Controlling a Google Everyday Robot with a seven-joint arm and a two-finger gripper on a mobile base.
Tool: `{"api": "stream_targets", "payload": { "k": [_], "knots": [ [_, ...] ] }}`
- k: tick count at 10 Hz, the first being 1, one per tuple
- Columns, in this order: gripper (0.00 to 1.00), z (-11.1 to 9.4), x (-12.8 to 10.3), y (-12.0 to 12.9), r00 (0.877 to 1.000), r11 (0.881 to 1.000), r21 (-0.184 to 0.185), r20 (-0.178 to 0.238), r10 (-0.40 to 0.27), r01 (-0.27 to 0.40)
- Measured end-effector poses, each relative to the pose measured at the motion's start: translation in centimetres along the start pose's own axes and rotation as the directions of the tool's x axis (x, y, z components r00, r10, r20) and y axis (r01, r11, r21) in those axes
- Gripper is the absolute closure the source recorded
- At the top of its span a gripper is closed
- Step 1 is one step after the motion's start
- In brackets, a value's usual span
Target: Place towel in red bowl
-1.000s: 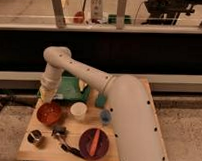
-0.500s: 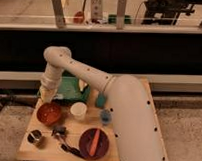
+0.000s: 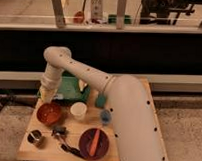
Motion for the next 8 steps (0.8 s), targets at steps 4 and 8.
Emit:
{"api": "stream_targets", "payload": {
  "k": [4,8],
  "knots": [
    [0.99,-0.05,0.1,-0.06,1.0,1.0,0.005,0.005,-0.003,0.003],
    [0.99,-0.01,0.1,-0.08,1.0,1.0,0.003,0.005,-0.004,0.004]
  ]
}}
